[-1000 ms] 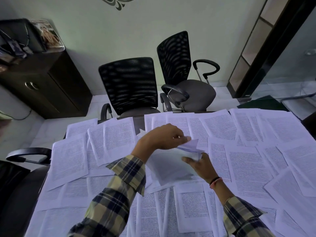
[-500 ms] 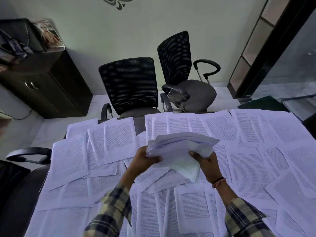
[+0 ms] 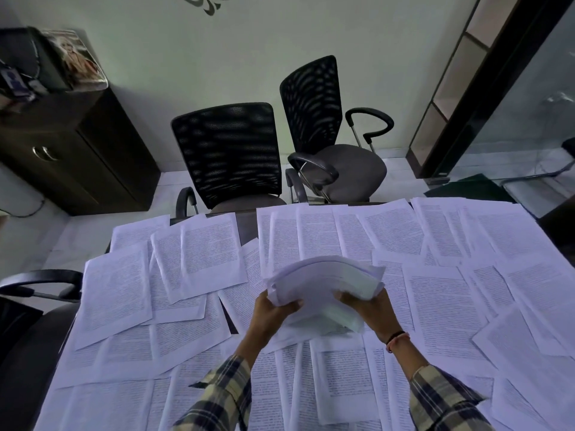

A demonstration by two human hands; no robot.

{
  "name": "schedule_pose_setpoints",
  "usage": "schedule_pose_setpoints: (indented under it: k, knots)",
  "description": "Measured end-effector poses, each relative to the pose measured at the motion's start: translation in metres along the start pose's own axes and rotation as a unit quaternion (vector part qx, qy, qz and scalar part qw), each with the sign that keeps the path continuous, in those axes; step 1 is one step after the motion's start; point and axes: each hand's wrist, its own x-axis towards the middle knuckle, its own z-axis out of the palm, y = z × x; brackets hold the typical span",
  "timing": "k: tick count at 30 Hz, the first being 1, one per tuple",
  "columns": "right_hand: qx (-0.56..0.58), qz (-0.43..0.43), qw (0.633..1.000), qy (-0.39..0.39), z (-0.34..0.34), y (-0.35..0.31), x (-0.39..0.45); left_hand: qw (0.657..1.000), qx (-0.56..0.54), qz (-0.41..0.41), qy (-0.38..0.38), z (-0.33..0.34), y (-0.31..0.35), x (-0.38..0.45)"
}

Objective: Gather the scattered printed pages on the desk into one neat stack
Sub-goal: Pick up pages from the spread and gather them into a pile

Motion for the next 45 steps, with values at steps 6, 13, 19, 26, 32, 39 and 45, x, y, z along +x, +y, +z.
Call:
schedule_pose_setpoints:
  k: [6, 13, 19, 26, 32, 39, 45]
  knots:
    - [0.009, 0.021, 1.000, 0.020, 0.010, 0.002, -0.004, 1.000, -0.011, -0.013, 0.014, 0.010, -0.004, 0.003]
    - [0.069, -0.050, 0.995, 0.051, -0.002, -0.027, 0.000, 0.987, -0.048, 0.147, 0.042, 0.009, 0.040, -0.011]
    - [0.052, -0.122, 0.984, 0.118, 0.008, -0.056, 0.009, 0.963, -0.074, 0.219, 0.140, 0.027, 0.075, -0.013]
    - [0.045, -0.110, 0.982, 0.145, 0.008, -0.050, 0.007, 0.970, -0.040, 0.164, 0.177, 0.033, 0.067, -0.011]
    - [-0.001, -0.124, 0.989, 0.076, -0.010, -0.034, -0.007, 0.969, -0.006, 0.197, 0.149, 0.025, 0.061, -0.017]
    - [-0.077, -0.056, 0.995, 0.010, -0.020, -0.018, -0.008, 0.910, 0.286, 0.298, 0.037, 0.004, 0.069, -0.010]
    - [-0.023, -0.067, 0.997, 0.036, -0.015, -0.018, -0.012, 0.707, 0.569, 0.420, 0.009, 0.020, 0.101, -0.011]
